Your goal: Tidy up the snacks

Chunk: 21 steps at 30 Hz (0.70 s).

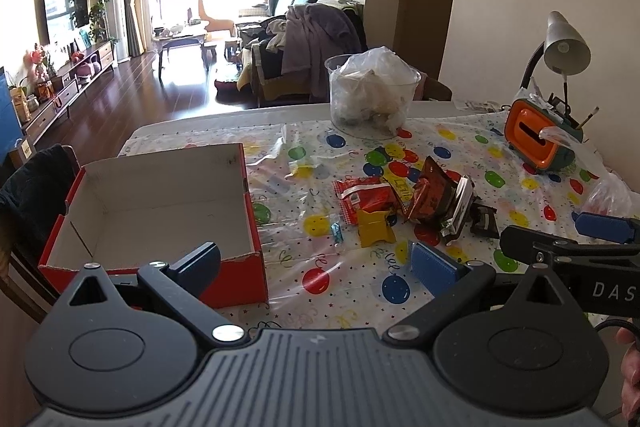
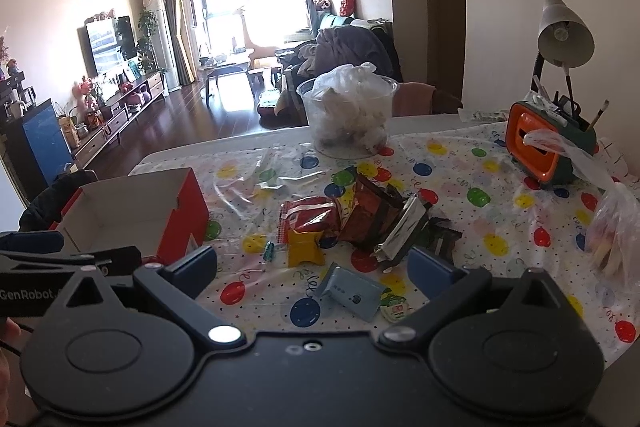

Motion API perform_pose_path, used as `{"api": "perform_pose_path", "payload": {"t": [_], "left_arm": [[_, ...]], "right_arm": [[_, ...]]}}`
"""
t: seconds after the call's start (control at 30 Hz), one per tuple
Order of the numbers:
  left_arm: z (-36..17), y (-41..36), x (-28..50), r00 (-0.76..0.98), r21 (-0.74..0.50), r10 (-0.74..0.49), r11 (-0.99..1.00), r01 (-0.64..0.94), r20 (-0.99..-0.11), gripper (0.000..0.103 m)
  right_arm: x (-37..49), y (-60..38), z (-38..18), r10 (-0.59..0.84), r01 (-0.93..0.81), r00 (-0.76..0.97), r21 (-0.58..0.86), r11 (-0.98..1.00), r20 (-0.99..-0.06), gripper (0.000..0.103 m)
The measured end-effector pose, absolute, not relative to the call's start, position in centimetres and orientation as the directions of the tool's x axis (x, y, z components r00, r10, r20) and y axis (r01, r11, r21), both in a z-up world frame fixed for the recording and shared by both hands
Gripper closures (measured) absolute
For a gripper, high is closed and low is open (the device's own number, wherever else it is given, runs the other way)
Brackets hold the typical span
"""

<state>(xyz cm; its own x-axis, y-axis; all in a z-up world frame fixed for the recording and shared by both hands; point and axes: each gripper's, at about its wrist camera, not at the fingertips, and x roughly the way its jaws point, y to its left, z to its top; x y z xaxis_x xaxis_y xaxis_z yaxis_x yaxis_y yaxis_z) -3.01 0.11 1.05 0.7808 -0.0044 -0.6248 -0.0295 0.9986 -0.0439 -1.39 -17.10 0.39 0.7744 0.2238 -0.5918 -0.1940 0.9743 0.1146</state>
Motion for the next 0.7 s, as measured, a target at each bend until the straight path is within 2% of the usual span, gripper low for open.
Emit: {"api": "perform_pose_path", "payload": {"t": [0.4, 0.7], "left_arm": [[0.9, -0.4, -2.0, 0.781, -0.043, -0.023, 0.999, -0.005, -0.624, 0.000], [-0.5, -1.7, 0.6, 0.745, -0.057, -0.074, 0.997, 0.049, -0.662, 0.000]], "right_arm": [[-1.3, -17.3, 0.6, 0.205, -0.191, 0.781, 0.088, 0.978, -0.590, 0.001], [0.2, -18.8, -0.4, 0.193, -0.196, 0.772, 0.062, 0.979, -0.606, 0.003]]}}
